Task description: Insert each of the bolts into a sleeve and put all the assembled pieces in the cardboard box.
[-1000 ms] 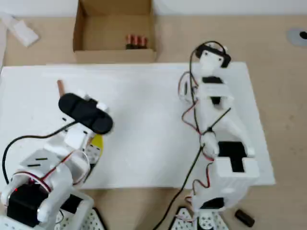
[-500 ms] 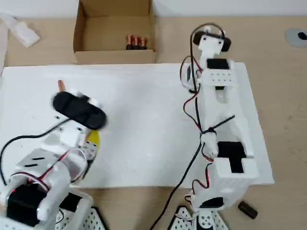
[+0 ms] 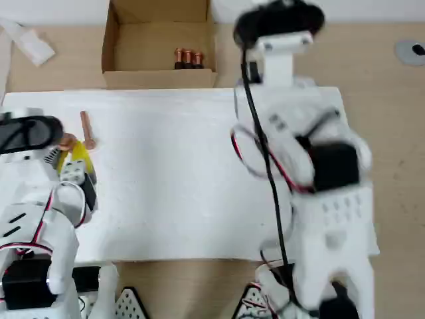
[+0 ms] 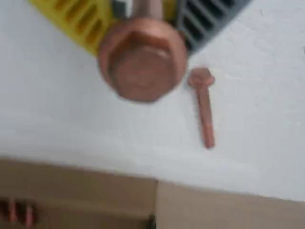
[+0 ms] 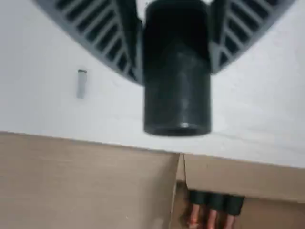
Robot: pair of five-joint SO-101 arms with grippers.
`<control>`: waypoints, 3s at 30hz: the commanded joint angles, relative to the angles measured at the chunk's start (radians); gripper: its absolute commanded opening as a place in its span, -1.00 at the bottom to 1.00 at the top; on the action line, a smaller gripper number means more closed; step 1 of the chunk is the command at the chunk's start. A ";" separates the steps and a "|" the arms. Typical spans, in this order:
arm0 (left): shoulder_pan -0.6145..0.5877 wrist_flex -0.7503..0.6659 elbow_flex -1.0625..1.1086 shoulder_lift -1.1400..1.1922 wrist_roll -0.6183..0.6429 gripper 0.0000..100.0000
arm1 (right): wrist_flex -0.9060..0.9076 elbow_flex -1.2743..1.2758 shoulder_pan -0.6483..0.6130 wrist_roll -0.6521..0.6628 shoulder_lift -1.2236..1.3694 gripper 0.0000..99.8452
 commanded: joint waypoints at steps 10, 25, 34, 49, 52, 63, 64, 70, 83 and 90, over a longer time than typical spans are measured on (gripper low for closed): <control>0.015 -0.609 0.150 0.002 0.094 -0.98 | -0.250 0.786 -0.159 0.189 -0.776 -0.98; 0.443 -0.747 0.149 0.002 0.097 -0.98 | -0.644 1.394 -0.392 0.190 -1.230 -0.98; 0.549 -0.747 0.100 0.002 0.097 -0.98 | -0.891 1.523 -0.397 0.189 -1.283 -0.98; 0.597 -0.562 0.020 0.004 -0.026 -0.98 | -1.071 1.580 -0.392 0.189 -1.287 -0.98; 0.597 -0.453 -0.054 0.007 -0.064 -0.98 | -1.071 1.580 -0.383 0.189 -1.285 -0.98; 0.600 -0.187 -0.399 0.295 0.032 -0.98 | -1.071 1.580 -0.381 0.189 -1.283 -0.98; 0.600 -0.186 -0.407 0.302 0.040 -0.98 | -1.071 1.580 -0.381 0.189 -1.283 -0.98; 0.600 -0.150 -0.413 0.308 0.091 -0.98 | -1.146 1.595 -0.355 0.189 -1.279 -0.98; 0.605 -0.199 -0.405 0.317 0.103 -0.97 | -1.221 1.618 -0.300 0.152 -1.277 -0.98; 0.626 -0.239 -0.413 0.418 0.097 -0.97 | -1.221 1.618 -0.300 0.117 -1.277 -0.98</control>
